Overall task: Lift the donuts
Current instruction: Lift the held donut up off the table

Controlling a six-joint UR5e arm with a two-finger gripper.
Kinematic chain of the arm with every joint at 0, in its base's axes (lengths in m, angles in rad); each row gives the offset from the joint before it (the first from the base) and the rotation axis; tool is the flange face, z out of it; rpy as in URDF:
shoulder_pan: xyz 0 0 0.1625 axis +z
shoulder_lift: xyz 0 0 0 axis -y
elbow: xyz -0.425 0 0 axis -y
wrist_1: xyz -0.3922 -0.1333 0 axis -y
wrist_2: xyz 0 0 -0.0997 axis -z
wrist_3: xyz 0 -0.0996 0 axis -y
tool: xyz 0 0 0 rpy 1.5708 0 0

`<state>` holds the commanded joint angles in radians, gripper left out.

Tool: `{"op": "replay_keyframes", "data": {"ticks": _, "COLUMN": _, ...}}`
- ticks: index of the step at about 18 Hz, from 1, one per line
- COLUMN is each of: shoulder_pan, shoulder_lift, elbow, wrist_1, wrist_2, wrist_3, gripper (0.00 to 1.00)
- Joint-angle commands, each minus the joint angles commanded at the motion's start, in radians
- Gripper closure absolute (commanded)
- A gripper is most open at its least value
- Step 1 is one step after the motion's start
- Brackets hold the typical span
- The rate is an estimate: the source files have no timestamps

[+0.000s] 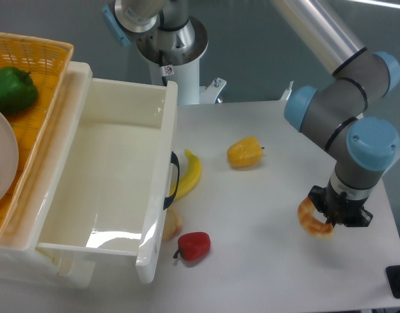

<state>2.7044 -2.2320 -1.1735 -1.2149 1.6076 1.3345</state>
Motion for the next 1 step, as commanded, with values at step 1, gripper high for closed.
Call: {"op": "replay_keyframes", "data": {"ticks": 1, "shoulder_pan": 0.0, "shoulder_lift": 0.0, "elbow": -0.003, "wrist_1": -0.002, "wrist_2": 0.0, "wrist_3": 0.008, "gripper": 1.0}}
